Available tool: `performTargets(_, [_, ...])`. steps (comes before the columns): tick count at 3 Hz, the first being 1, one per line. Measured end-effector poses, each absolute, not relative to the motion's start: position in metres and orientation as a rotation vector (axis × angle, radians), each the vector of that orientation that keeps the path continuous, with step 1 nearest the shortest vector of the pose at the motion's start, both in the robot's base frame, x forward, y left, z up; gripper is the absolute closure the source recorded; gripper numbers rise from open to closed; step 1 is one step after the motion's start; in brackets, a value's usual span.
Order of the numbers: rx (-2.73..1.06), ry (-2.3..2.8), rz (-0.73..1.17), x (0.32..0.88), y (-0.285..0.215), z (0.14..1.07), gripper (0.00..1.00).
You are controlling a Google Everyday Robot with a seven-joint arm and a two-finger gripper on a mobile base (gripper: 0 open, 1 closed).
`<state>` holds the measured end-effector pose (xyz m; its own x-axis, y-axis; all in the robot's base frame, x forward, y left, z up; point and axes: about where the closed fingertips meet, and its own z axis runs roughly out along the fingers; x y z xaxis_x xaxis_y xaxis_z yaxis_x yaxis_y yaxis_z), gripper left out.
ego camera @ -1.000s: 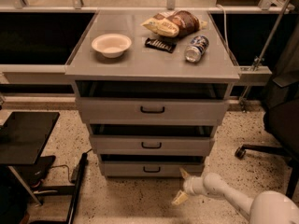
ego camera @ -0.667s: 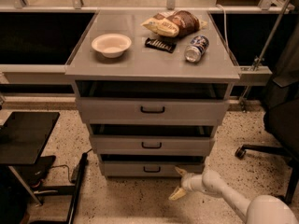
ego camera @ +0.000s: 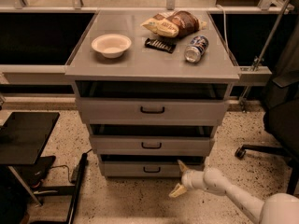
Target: Open bottom drawer
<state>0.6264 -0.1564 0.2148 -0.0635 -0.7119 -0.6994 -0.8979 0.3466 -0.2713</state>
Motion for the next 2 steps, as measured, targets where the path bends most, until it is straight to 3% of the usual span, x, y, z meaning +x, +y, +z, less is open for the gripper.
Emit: performTargets(2, [-1.386,1.815,0.210,0.649,-0.152,0.201,0.00])
